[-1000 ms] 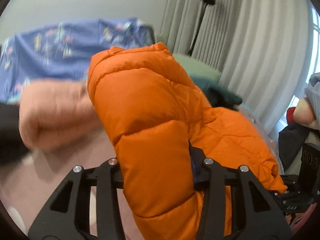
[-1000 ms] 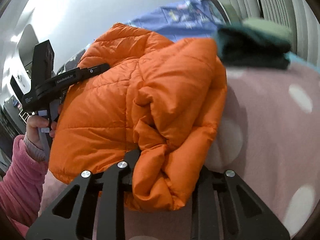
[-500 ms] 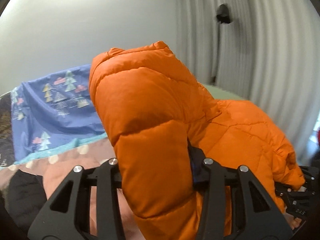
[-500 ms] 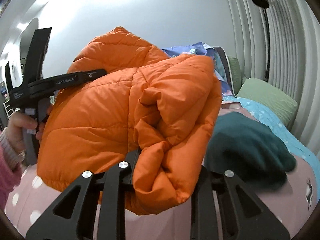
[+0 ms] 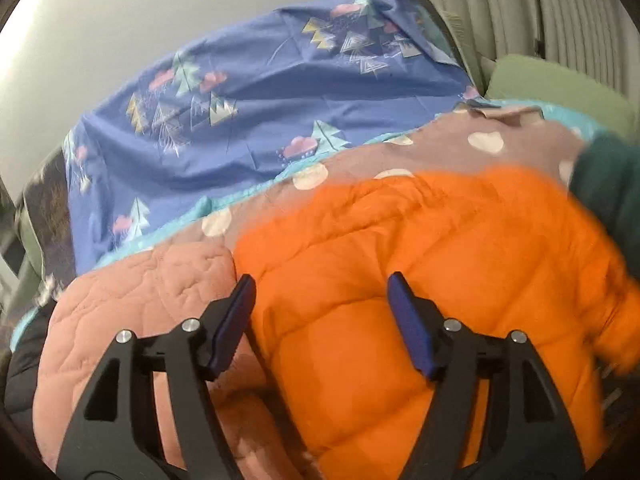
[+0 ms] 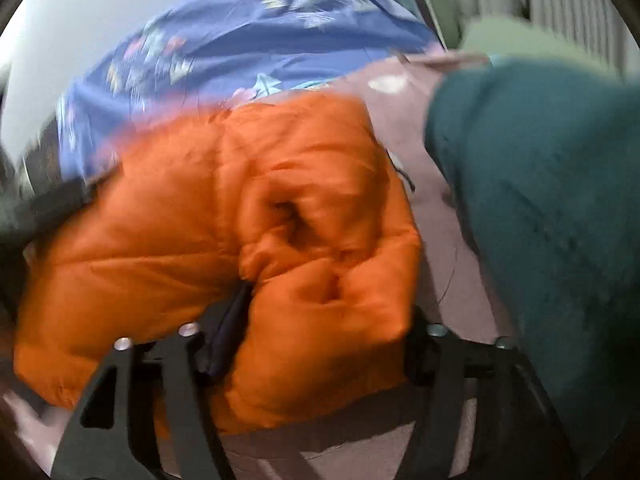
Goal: Fold large clothes
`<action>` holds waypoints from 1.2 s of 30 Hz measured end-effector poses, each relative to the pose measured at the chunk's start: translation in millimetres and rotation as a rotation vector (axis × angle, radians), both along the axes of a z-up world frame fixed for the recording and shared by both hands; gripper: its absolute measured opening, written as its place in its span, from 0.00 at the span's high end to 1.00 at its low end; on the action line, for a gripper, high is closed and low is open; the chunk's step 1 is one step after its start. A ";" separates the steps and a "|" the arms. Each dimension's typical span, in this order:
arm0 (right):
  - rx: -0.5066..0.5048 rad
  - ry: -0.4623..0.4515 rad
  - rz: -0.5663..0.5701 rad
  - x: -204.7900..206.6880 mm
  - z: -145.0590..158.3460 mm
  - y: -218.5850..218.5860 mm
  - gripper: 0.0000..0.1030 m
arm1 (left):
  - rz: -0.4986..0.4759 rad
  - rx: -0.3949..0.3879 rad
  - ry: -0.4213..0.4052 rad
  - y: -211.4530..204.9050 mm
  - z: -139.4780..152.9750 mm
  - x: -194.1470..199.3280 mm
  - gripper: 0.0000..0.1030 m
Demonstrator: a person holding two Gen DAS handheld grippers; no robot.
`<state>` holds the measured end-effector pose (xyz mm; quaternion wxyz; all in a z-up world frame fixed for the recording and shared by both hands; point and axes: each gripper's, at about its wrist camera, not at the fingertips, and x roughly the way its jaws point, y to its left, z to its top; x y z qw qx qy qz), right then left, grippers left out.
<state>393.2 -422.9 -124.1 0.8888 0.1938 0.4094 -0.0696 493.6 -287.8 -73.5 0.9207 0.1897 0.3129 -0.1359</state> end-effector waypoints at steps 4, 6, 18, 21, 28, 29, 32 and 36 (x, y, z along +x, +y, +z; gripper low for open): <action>-0.044 0.001 -0.010 -2.9 -1.1 3.9 0.31 | -0.004 0.002 -0.012 -1.8 3.6 -8.7 0.28; -0.053 0.001 -0.014 -7.2 -0.1 5.2 0.30 | 0.003 0.013 -0.014 0.9 3.5 -7.2 0.24; -0.089 -0.006 -0.047 -51.3 14.1 31.9 0.27 | 0.012 -0.098 0.021 59.0 15.3 -80.5 0.07; -0.049 -0.037 -0.043 -89.7 24.7 33.6 0.22 | -0.021 -0.094 0.009 71.8 21.2 -115.8 0.05; -0.086 -0.116 -0.022 -210.1 56.1 58.7 0.18 | -0.107 -0.087 -0.063 100.6 40.1 -225.0 0.02; -0.109 -0.122 -0.017 -226.1 62.5 64.3 0.18 | -0.117 -0.096 -0.075 105.2 44.7 -241.4 0.02; -0.183 -0.164 -0.016 -281.5 88.0 80.6 0.14 | -0.156 -0.137 -0.072 118.0 60.5 -292.5 0.02; -0.232 -0.280 -0.066 -353.5 130.4 101.5 0.01 | -0.150 -0.153 -0.109 129.7 84.1 -357.1 0.02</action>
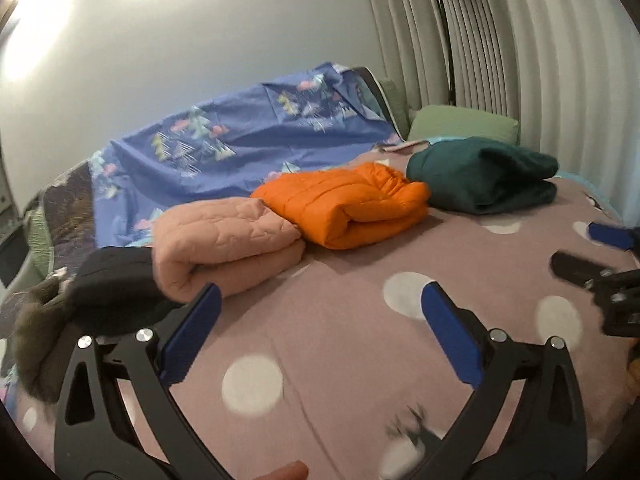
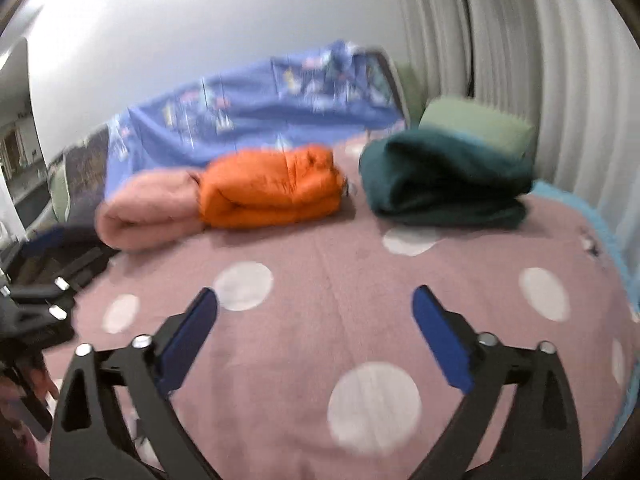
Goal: Fold large clothes
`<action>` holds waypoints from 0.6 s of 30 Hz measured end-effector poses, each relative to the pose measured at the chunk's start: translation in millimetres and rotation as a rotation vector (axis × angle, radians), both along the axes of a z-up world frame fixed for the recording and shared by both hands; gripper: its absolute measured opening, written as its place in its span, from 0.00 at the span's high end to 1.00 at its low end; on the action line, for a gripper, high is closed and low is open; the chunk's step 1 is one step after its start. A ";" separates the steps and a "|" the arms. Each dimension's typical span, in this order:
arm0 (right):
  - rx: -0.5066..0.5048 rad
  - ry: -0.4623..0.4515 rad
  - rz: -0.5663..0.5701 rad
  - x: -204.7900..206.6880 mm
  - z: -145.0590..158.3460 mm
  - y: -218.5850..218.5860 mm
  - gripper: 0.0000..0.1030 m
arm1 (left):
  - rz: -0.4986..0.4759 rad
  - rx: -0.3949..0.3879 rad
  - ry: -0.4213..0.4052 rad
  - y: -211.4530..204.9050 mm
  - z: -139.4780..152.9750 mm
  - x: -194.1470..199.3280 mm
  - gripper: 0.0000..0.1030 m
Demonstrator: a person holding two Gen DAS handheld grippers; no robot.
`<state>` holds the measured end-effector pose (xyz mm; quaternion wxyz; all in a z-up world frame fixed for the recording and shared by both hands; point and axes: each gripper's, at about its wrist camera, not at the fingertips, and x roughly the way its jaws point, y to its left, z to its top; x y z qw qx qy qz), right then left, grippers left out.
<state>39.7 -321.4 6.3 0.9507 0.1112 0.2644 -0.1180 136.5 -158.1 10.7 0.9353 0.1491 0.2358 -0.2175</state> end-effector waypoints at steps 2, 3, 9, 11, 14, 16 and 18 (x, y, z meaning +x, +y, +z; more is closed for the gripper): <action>-0.031 -0.038 -0.016 -26.7 16.8 11.1 0.01 | 0.017 -0.011 -0.011 6.9 12.3 -31.5 0.02; -0.053 -0.054 -0.020 -40.0 24.5 18.3 0.01 | 0.018 -0.024 -0.011 10.2 16.6 -41.1 0.02; -0.146 -0.089 -0.054 -86.4 51.6 47.8 0.01 | 0.057 -0.095 -0.039 43.0 37.4 -107.7 0.02; -0.143 -0.089 -0.056 -95.9 53.7 53.8 0.01 | 0.070 -0.099 -0.051 51.7 41.3 -122.1 0.02; -0.143 -0.086 -0.060 -106.4 56.9 66.1 0.01 | 0.080 -0.127 -0.076 67.1 47.4 -144.7 0.02; -0.156 -0.093 -0.061 -111.7 59.5 73.8 0.01 | 0.083 -0.131 -0.092 75.7 49.7 -157.8 0.02; -0.168 -0.092 -0.065 -116.8 61.4 80.8 0.01 | 0.091 -0.123 -0.114 81.8 51.2 -166.9 0.02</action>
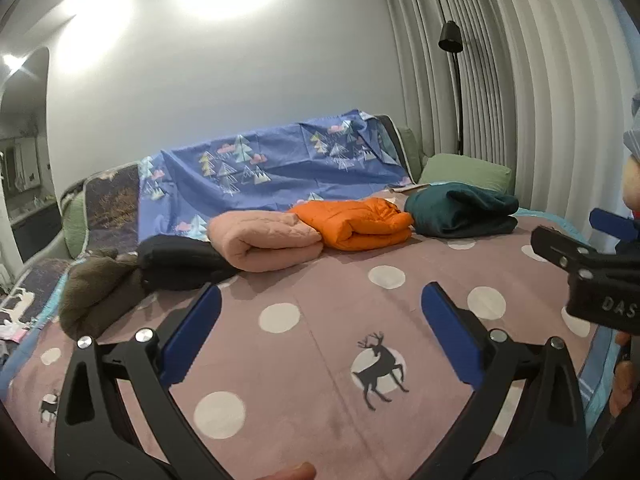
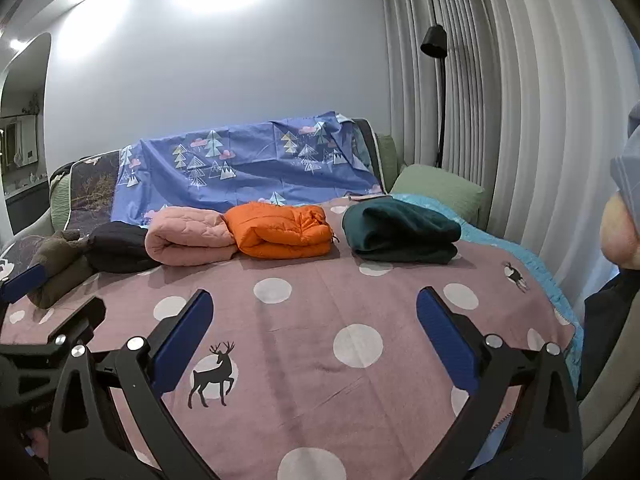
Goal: Fold large clothes
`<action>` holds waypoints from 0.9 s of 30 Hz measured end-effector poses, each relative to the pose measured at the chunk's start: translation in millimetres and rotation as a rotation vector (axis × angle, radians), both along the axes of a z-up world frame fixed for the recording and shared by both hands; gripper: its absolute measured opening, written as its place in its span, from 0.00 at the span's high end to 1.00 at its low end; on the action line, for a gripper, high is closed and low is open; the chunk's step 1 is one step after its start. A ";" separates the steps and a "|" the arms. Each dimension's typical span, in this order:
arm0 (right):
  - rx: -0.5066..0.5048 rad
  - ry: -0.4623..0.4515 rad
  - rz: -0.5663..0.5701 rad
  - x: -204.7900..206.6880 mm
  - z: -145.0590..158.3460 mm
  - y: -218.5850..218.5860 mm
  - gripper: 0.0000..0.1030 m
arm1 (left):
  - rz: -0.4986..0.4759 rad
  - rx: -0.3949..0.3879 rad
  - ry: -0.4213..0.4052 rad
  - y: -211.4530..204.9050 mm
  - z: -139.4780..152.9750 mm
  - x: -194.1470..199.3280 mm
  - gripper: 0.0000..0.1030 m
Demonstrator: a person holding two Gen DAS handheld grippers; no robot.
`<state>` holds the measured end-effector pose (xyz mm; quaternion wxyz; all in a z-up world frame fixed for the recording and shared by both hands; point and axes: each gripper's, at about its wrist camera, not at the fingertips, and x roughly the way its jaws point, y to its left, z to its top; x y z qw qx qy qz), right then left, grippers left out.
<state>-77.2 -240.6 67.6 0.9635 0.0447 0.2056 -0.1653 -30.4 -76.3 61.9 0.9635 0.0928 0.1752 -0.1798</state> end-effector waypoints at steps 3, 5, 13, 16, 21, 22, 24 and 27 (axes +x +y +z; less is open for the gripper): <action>0.006 0.004 0.013 -3.3 2.3 8.6 0.01 | 0.019 0.001 -0.032 10.2 2.2 -13.1 0.02; 0.021 0.010 0.020 -4.2 3.3 11.5 0.01 | 0.042 -0.010 -0.062 14.8 3.6 -19.3 0.02; 0.031 0.022 0.021 -8.3 0.4 14.8 0.01 | 0.052 0.011 -0.012 19.5 -2.2 -18.1 0.02; 0.084 0.043 0.063 -8.2 -3.1 11.9 0.01 | 0.051 0.002 0.035 18.5 -8.3 -12.0 0.02; 0.072 0.055 0.045 -6.8 -7.3 11.9 0.01 | 0.045 -0.004 0.061 16.9 -13.1 -5.6 0.02; 0.067 0.060 0.049 -6.3 -7.6 12.9 0.01 | 0.044 0.001 0.063 15.6 -14.1 -4.9 0.02; 0.045 0.072 0.059 -4.9 -8.5 17.2 0.01 | 0.039 0.006 0.069 14.0 -16.4 -3.0 0.02; -0.003 0.080 0.043 -4.0 -9.5 22.9 0.01 | 0.036 0.010 0.080 13.5 -19.8 -1.0 0.02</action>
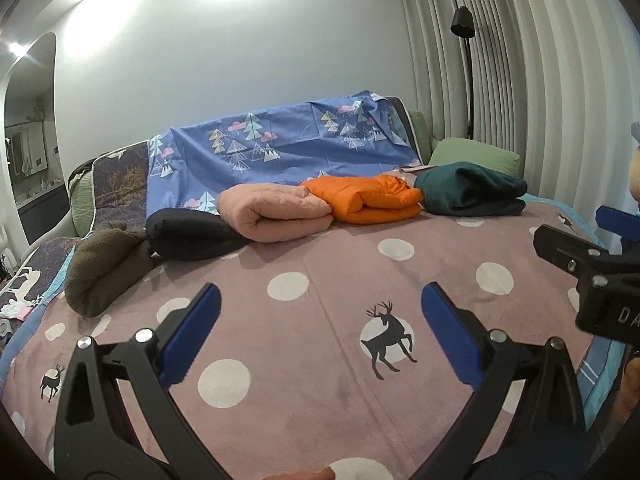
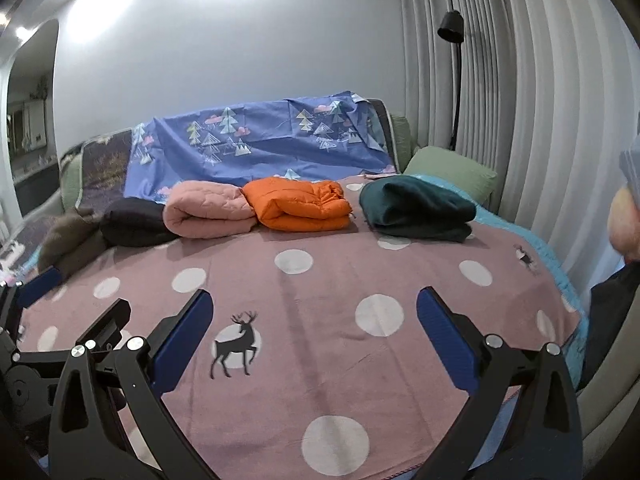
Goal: Fold large clothes
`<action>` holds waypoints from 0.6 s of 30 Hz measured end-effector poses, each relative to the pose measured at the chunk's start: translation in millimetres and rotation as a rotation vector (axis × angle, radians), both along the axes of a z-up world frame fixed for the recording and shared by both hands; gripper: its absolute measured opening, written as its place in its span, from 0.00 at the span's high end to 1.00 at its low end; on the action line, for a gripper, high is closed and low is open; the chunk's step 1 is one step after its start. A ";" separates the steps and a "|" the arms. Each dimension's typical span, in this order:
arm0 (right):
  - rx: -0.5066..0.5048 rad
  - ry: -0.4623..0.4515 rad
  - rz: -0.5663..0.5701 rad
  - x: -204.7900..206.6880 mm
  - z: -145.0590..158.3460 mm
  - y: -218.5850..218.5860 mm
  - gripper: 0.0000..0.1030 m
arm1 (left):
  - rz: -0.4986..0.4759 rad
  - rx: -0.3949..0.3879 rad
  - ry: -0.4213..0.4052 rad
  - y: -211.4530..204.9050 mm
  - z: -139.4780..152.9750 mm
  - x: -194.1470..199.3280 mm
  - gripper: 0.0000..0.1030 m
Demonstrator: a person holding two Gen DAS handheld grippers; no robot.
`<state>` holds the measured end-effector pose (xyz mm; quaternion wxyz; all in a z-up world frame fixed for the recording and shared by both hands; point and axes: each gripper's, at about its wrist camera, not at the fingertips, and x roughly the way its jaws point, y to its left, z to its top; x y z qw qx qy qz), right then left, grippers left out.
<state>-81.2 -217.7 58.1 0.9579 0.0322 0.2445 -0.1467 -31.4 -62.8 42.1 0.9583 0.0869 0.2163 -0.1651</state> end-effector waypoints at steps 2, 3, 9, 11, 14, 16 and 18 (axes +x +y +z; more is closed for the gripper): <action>-0.007 0.000 -0.001 0.0 -0.7 1.2 0.01 | 0.000 0.000 0.004 -0.4 -1.4 0.5 0.02; 0.002 0.000 0.001 -0.1 -0.9 -0.2 0.01 | -0.001 0.000 0.004 0.2 -1.9 0.9 0.02; 0.016 0.000 -0.020 -1.1 -1.7 -3.6 0.01 | 0.000 -0.008 0.009 2.3 -2.4 1.4 0.02; 0.020 0.003 -0.019 -0.2 -2.5 -3.3 0.01 | 0.003 -0.007 0.008 2.0 -2.4 1.3 0.02; 0.024 0.008 -0.021 1.2 -3.8 -3.3 0.01 | 0.001 -0.010 0.010 4.0 -2.7 1.9 0.02; 0.022 0.012 -0.021 1.9 -4.4 -2.5 0.01 | 0.002 -0.008 0.009 4.4 -2.8 1.8 0.02; 0.020 0.015 -0.023 2.5 -5.2 -2.7 0.01 | 0.001 -0.008 0.011 6.3 -3.0 2.0 0.02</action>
